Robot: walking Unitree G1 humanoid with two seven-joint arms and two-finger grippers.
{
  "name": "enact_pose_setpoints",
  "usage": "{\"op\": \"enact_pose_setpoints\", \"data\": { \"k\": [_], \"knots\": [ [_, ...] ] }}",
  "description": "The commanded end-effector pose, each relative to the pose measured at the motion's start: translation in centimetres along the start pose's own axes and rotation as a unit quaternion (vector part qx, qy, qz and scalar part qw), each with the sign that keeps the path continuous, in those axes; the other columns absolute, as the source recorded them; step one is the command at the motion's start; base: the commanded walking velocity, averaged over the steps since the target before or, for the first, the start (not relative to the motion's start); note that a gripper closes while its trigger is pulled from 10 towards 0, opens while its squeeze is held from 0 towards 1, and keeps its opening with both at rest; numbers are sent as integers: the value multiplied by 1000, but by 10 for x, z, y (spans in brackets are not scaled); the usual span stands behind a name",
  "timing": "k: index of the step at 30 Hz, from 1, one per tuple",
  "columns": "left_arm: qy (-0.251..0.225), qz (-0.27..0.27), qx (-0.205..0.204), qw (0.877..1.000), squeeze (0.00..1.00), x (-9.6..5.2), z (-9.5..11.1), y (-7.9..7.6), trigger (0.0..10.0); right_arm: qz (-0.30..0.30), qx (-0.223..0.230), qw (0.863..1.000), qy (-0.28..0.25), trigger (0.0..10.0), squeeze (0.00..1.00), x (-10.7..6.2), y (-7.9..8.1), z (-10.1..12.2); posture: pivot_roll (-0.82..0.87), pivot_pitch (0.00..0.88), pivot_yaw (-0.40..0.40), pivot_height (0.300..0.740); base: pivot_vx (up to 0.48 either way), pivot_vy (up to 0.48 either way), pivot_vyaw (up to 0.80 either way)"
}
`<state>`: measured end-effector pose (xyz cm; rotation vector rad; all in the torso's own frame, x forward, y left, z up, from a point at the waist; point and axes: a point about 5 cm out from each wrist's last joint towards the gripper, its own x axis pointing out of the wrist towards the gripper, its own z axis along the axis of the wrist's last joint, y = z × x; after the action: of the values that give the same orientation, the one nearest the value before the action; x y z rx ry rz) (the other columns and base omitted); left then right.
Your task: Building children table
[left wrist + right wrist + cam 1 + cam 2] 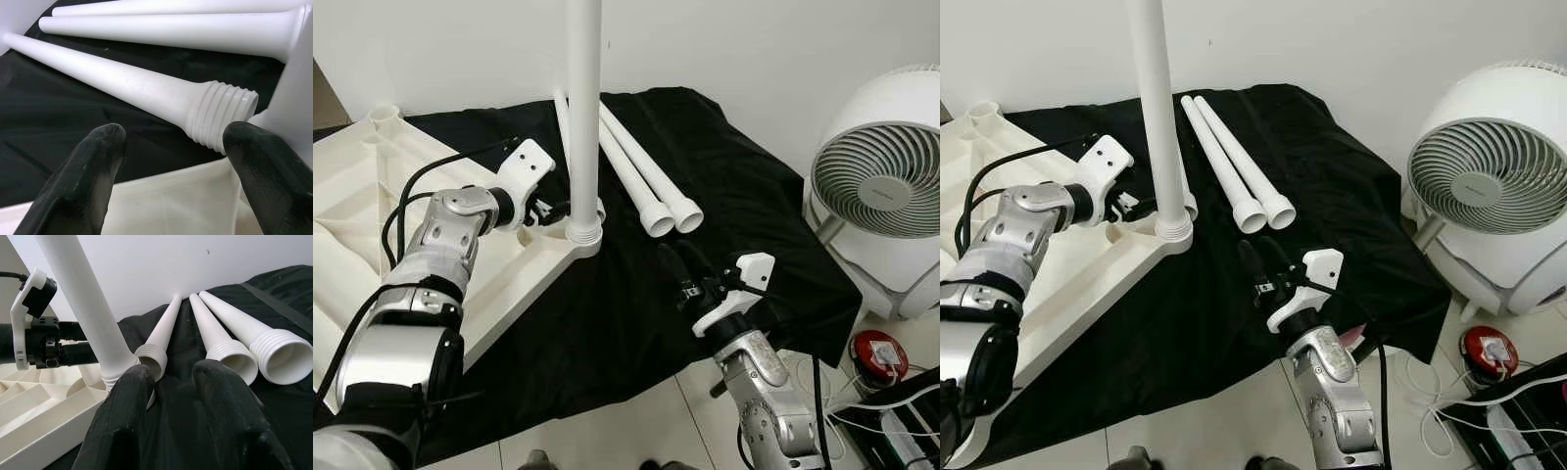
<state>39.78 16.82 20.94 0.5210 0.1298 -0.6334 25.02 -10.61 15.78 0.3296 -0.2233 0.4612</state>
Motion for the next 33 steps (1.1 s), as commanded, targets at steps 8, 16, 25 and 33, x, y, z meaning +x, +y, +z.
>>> {"op": "enact_pose_setpoints", "data": {
  "k": [8, 16, 25, 33],
  "knots": [
    [15, 239, 19, 971, 0, 9, -3, 11, 10000, 13, -1, 1000, 14, 10000, 0, 0, 7, 1, -95, 203, -42, 740, 0, 0, 0],
    [10, 217, 18, 976, 0, 18, -2, 1, 10000, 20, -3, 1000, 23, 10000, 0, 0, 8, 3, -106, 222, -56, 740, 0, 0, 0],
    [2, 183, 41, 982, 0, 23, 0, -6, 10000, 21, -7, 999, 31, 10000, 0, -2, 7, 3, -103, 228, -56, 740, 0, 0, 0],
    [-9, 215, -13, 977, 0, 19, 0, 1, 10000, 18, -7, 999, 40, 10000, 0, -2, 7, 1, -102, 229, -54, 740, 0, 0, 0]
  ]
}}
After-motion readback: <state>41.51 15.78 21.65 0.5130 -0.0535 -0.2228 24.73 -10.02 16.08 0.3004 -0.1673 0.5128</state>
